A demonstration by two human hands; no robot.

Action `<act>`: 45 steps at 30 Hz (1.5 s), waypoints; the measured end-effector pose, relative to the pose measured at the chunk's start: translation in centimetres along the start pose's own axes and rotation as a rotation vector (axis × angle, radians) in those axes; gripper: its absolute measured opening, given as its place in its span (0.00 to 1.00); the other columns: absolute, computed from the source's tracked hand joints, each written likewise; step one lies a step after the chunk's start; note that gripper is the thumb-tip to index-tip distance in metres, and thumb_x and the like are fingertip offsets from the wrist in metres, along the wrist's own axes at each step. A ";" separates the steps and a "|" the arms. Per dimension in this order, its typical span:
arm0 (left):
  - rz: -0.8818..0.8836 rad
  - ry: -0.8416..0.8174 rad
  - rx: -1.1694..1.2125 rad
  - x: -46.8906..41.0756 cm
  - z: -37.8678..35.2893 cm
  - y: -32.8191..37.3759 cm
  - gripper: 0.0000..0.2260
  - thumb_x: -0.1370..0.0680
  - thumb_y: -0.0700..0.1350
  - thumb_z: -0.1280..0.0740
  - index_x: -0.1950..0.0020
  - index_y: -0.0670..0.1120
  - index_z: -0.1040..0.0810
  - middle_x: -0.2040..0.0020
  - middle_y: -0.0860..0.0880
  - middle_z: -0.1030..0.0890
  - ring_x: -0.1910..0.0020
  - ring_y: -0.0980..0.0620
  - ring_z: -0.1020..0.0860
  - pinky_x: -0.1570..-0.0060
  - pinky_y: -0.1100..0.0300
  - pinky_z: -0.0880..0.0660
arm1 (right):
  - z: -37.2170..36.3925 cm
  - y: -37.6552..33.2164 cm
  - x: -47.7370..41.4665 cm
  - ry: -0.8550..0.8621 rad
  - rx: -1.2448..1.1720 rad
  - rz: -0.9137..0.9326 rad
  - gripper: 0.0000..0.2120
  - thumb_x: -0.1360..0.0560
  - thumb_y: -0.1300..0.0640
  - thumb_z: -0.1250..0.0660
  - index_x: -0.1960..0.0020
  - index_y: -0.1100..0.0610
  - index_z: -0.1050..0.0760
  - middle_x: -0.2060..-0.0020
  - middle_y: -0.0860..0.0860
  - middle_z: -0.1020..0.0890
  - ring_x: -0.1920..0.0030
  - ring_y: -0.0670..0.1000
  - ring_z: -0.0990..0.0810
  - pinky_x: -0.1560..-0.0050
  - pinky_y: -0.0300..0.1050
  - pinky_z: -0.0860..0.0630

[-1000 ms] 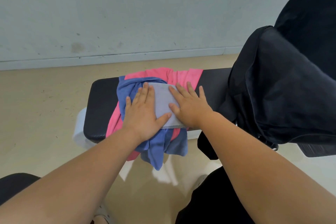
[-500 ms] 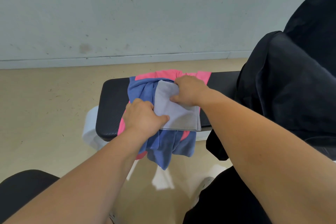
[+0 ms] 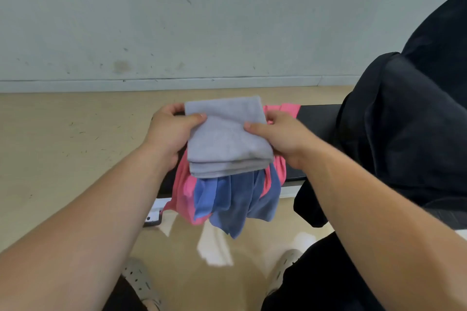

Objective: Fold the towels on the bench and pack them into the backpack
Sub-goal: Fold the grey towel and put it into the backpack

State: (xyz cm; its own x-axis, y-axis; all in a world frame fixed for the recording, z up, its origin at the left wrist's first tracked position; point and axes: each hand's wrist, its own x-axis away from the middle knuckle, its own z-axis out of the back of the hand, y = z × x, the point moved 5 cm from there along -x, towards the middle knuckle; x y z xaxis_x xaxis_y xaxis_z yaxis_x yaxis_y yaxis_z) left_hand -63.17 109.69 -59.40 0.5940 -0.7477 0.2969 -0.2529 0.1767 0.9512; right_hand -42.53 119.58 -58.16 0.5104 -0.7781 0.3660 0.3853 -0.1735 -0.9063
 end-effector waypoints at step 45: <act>-0.726 -0.375 -1.547 4.8 -0.6 -8.6 0.38 0.22 0.67 0.53 0.18 0.50 0.59 0.19 0.53 0.62 0.20 0.52 0.63 0.24 0.43 0.62 | -3.7 2.7 2.6 0.189 1.226 0.658 0.27 0.20 0.37 0.50 0.44 0.54 0.20 0.46 0.53 0.17 0.42 0.57 0.21 0.39 0.54 0.29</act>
State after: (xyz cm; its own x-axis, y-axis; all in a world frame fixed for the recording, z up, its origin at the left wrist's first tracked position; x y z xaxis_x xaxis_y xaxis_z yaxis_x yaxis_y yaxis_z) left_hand -57.63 104.96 -66.09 -0.0028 -0.9999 -0.0100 0.9910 -0.0041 0.1341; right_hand -42.99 114.87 -60.47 0.7852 -0.5955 -0.1701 0.5865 0.8032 -0.1045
